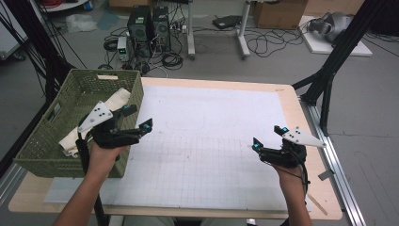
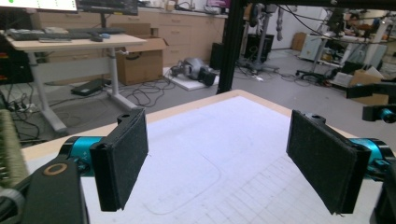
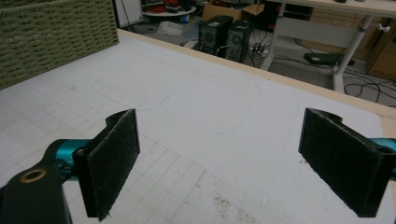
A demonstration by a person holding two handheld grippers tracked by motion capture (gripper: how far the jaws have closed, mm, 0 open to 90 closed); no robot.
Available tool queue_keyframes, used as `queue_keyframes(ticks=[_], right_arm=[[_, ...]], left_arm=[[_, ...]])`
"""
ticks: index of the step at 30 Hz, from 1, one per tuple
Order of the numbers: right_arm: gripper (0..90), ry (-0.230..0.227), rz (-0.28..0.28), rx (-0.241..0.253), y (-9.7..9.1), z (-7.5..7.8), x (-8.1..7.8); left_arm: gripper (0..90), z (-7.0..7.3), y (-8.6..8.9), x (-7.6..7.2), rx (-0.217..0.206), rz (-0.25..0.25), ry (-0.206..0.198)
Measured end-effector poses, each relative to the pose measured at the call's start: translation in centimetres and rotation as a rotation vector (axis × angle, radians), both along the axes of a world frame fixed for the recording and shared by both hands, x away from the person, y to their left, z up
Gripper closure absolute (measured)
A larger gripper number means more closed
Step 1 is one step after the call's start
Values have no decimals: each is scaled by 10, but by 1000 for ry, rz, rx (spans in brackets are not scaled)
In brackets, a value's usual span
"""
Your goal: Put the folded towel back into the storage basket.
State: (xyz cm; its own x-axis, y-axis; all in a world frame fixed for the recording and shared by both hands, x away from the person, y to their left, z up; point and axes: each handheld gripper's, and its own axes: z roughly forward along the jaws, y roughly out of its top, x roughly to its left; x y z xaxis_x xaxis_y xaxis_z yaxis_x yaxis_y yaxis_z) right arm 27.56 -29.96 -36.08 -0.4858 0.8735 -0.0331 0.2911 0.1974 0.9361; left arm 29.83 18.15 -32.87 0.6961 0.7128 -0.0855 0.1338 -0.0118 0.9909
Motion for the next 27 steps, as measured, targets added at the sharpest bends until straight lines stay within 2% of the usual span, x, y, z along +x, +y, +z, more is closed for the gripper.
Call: queue_keyframes(ticks=[5,12,18,21,27], right_arm=[[117,-9,-6,0,-3,-5,-5],[117,-15,-3,-54,-1,-9,-9],[116,-19,-6,-44,-1,-9,-11],[116,-13,-9,-43,-1,-10,-11],[116,-14,-10,-38,-1,-11,-12]], left_arm=[[211,-12,-17,-3,13,-36,3],[212,-34,-34,-7,54,-48,34],[212,-48,-38,-9,49,-54,51],[214,-55,-40,-10,64,-58,58],[215,-59,-39,-9,73,-57,71]])
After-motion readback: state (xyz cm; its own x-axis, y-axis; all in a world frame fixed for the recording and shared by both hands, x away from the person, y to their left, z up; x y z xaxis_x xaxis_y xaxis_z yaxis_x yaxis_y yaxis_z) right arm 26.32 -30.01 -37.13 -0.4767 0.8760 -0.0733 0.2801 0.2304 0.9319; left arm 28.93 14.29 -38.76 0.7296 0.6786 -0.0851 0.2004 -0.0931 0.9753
